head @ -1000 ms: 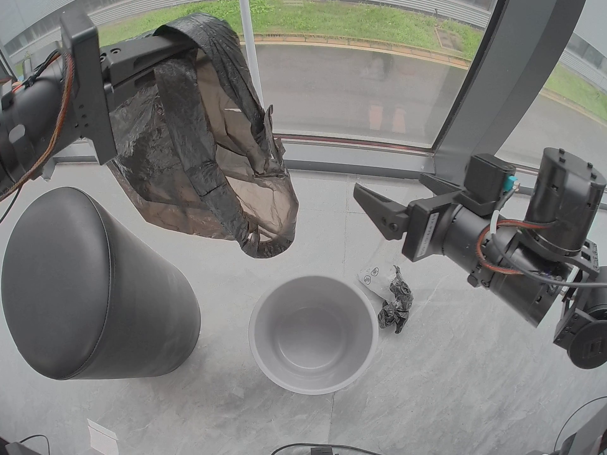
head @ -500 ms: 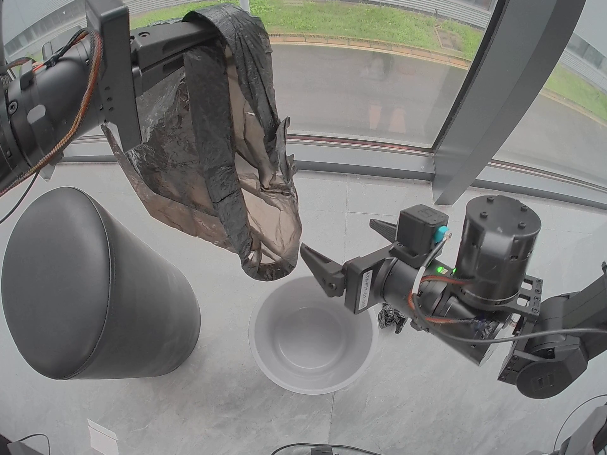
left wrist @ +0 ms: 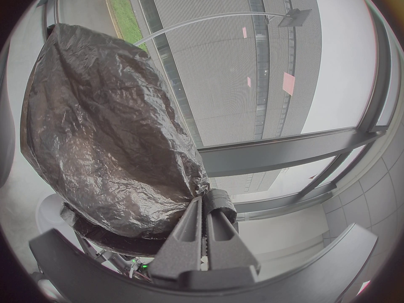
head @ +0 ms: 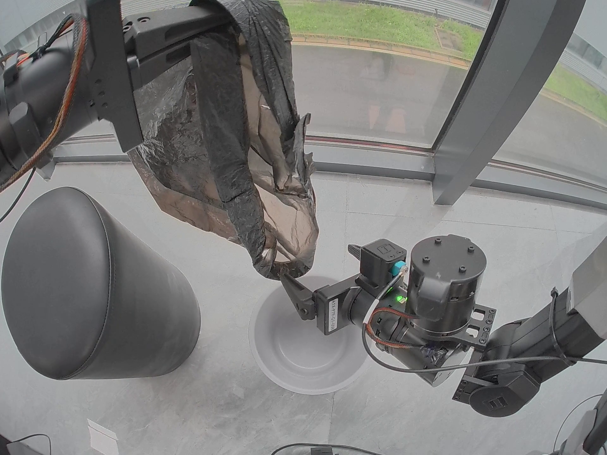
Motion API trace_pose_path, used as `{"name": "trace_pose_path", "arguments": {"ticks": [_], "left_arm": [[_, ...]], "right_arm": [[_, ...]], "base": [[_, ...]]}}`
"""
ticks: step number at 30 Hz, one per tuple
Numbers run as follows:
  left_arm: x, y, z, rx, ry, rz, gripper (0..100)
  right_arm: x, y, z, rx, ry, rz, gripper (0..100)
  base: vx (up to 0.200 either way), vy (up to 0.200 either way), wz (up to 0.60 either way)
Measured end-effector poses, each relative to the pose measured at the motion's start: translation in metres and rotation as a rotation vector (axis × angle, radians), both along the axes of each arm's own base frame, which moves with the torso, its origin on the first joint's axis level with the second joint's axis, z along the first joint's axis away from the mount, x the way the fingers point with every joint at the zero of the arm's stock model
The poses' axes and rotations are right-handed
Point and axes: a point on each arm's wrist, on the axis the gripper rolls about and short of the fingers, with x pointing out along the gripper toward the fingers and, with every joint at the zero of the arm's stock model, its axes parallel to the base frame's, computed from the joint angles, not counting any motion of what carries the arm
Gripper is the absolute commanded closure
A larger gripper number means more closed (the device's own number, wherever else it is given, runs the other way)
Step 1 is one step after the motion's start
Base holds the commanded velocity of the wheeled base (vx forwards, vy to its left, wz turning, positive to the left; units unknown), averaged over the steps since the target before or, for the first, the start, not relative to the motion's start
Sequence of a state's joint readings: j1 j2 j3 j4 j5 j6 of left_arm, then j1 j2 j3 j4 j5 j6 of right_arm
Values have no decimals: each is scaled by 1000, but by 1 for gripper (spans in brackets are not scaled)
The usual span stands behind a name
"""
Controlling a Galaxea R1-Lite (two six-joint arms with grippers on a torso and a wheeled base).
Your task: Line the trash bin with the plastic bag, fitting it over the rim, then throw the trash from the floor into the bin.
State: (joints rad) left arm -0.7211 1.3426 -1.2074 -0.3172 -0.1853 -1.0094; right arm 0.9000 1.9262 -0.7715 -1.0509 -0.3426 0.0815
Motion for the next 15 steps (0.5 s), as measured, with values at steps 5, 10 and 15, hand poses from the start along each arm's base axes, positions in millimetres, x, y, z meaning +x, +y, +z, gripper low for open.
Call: {"name": "trace_pose_path", "arguments": {"ticks": [5, 10, 15], "left_arm": [[-6, -1, 1, -3, -3, -22, 100], [-12, 0, 2, -10, 0, -52, 100], [-19, 3, 3, -19, 21, -93, 100]], "right_arm": [[10, 1, -4, -20, -6, -14, 0], [24, 7, -4, -14, -25, -29, 0], [34, 15, -7, -18, -37, -35, 0]], "base": [[0, 0, 0], [0, 0, 0], [0, 0, 0]]}}
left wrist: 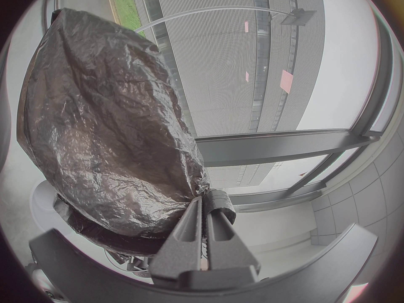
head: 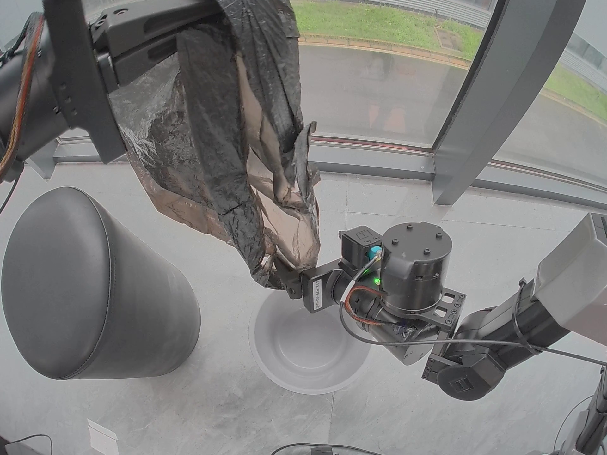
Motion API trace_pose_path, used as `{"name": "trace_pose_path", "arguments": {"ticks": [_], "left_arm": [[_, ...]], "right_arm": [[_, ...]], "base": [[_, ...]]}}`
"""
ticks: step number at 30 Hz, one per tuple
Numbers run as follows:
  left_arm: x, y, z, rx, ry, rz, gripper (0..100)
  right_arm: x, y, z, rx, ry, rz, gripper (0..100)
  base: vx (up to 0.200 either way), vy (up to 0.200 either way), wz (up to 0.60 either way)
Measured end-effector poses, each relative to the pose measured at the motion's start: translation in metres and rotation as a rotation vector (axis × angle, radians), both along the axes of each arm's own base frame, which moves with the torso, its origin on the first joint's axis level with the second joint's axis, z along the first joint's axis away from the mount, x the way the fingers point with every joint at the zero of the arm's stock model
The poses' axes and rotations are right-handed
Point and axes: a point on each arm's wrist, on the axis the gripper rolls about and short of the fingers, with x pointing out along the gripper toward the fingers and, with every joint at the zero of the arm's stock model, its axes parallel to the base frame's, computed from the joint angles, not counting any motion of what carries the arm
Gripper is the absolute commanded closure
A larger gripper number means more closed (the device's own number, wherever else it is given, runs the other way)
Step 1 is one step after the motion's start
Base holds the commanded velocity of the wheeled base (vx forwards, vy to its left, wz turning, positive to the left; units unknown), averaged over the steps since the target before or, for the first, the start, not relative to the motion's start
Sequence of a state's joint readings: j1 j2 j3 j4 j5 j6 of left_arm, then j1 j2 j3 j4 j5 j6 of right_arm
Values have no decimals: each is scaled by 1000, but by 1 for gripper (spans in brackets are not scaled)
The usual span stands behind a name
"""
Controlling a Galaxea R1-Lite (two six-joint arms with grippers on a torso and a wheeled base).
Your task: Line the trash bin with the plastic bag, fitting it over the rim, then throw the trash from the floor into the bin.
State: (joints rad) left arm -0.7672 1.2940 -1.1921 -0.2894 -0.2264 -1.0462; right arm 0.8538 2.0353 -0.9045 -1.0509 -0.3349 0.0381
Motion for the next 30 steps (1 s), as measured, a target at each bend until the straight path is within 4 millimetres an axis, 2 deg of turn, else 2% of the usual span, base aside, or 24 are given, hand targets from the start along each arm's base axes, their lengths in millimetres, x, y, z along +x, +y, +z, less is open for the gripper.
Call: {"name": "trace_pose_path", "arguments": {"ticks": [10, 11, 24, 30], "left_arm": [[-4, 3, 0, -3, 1, -7, 100], [-4, 3, 0, -3, 1, -7, 100], [-4, 4, -1, -1, 3, -6, 100], [-5, 4, -5, 6, 11, -5, 100]], "right_arm": [[9, 9, -4, -16, -18, -2, 0], [9, 9, -4, -16, -18, -4, 100], [5, 11, -6, -19, -16, 1, 100], [1, 6, -7, -42, -9, 2, 100]], "base": [[0, 0, 0], [0, 0, 0], [0, 0, 0], [0, 0, 0]]}}
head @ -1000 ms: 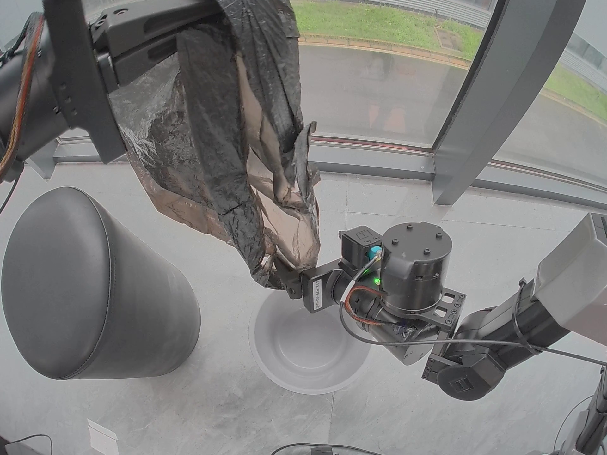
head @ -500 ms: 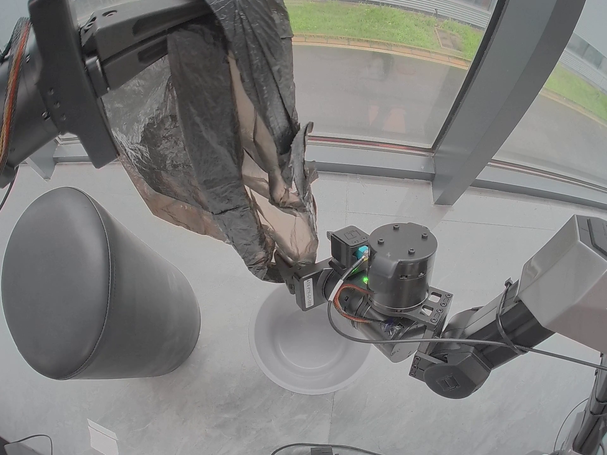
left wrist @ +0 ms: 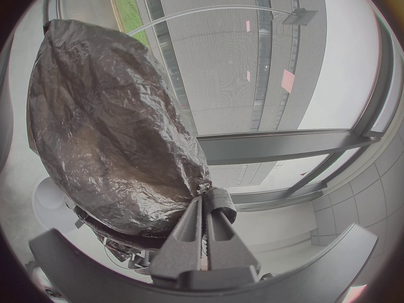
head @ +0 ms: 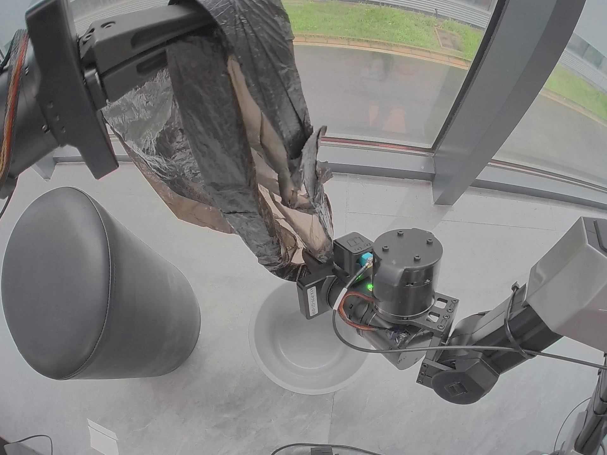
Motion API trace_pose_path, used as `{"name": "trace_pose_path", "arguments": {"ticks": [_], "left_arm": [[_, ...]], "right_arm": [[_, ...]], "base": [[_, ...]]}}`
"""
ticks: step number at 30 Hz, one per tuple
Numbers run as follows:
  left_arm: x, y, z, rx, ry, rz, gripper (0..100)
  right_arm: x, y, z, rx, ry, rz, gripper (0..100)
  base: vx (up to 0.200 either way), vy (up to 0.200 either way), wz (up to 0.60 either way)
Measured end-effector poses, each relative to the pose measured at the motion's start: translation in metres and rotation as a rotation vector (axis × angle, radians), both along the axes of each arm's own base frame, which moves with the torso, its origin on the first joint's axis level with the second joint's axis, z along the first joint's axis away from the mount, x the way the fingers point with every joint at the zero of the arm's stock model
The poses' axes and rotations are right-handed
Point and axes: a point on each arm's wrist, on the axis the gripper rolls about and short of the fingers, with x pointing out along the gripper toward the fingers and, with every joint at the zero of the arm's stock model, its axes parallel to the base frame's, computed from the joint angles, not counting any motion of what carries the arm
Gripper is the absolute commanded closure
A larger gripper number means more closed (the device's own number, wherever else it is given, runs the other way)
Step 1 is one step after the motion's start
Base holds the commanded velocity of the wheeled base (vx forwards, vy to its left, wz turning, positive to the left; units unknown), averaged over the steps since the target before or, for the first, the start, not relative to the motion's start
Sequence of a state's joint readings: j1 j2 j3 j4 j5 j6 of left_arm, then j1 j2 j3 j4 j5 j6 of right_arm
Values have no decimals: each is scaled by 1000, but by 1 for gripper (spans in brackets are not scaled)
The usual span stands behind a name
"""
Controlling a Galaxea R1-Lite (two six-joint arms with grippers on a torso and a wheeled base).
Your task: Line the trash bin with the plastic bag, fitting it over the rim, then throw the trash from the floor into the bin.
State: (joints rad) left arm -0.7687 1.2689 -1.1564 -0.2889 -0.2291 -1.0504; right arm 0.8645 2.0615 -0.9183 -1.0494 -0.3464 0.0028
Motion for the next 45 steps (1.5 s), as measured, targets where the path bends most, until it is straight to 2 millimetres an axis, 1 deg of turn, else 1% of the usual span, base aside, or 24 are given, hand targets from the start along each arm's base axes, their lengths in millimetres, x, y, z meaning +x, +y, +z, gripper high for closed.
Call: {"name": "trace_pose_path", "arguments": {"ticks": [3, 7, 12, 17, 24, 29, 36, 41, 45], "left_arm": [[-1, 1, -4, 7, 6, 3, 100], [-1, 4, -13, 30, 15, 0, 100], [3, 11, -29, 66, 14, -25, 100], [11, 21, -42, 64, -12, -22, 100], [24, 33, -68, 92, 13, -1, 100], [31, 38, -86, 122, 61, -14, 100], [37, 39, -110, 143, 100, -83, 100], [41, 35, -126, 155, 145, -124, 100], [40, 30, -136, 165, 188, -161, 100]], "right_arm": [[-8, -8, -3, -33, 17, 7, 100], [-24, -26, -5, -95, 65, 42, 100], [-48, -51, -3, -180, 177, 173, 100], [-67, -77, -1, -235, 305, 287, 100], [-78, -107, 10, -257, 487, 330, 100], [-81, -117, 24, -221, 626, 355, 100], [-85, -120, 48, -133, 761, 479, 100], [-87, -121, 58, -92, 811, 528, 100], [-89, -122, 60, -69, 836, 571, 100]], "base": [[0, 0, 0], [0, 0, 0], [0, 0, 0], [0, 0, 0], [0, 0, 0], [0, 0, 0], [0, 0, 0], [0, 0, 0], [0, 0, 0]]}}
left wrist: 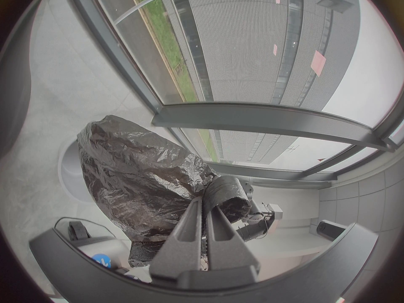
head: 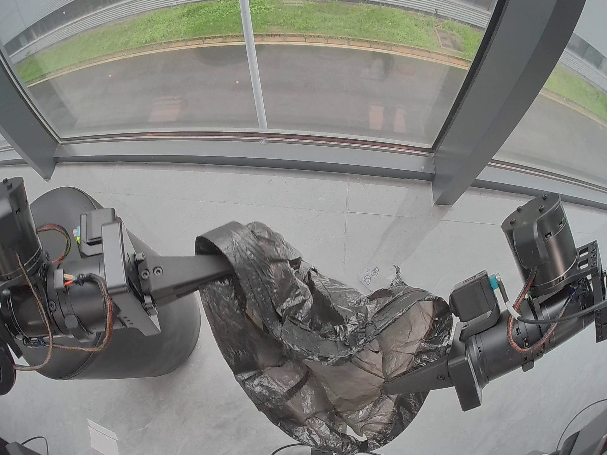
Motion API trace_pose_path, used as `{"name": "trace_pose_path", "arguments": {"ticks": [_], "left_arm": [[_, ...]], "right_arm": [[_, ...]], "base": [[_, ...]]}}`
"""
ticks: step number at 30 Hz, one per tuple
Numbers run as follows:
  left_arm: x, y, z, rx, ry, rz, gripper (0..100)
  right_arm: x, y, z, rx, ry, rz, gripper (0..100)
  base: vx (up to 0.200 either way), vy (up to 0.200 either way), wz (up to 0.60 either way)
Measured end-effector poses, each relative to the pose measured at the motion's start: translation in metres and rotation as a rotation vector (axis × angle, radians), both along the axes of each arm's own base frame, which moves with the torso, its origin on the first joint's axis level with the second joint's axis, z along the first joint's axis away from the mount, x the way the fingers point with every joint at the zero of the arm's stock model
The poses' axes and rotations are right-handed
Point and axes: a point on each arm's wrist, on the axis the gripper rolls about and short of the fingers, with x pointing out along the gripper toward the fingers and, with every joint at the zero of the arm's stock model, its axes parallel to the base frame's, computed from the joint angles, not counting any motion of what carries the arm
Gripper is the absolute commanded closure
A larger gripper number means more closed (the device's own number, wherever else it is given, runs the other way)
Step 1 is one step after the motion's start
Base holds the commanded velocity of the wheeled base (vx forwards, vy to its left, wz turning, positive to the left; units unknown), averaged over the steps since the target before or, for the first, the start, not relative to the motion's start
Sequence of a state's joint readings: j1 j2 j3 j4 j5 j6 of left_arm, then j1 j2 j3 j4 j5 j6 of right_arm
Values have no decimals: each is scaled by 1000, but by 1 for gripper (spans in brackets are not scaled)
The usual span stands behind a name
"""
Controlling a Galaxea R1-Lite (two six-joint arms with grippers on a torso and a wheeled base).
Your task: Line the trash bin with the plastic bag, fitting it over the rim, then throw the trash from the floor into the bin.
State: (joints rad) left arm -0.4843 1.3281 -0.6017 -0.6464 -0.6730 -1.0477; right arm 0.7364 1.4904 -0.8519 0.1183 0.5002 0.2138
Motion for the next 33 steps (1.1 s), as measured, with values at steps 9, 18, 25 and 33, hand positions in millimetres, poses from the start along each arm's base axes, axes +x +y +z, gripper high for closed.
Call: {"name": "trace_pose_path", "arguments": {"ticks": [9, 18, 25, 33], "left_arm": [[-8, -5, -14, -2, 100, -93, 100], [-11, -4, -30, 23, 159, -124, 100], [-4, -8, -37, 33, 177, -124, 100], [8, -16, -48, 43, 197, -124, 100]], "right_arm": [[-2, 0, -4, 8, 45, 31, 100], [-5, -2, -14, 4, 104, 52, 100], [-2, -1, -20, -10, 128, 42, 100], [11, -6, -28, -17, 149, -4, 100]], "base": [[0, 0, 0], [0, 0, 0], [0, 0, 0], [0, 0, 0]]}}
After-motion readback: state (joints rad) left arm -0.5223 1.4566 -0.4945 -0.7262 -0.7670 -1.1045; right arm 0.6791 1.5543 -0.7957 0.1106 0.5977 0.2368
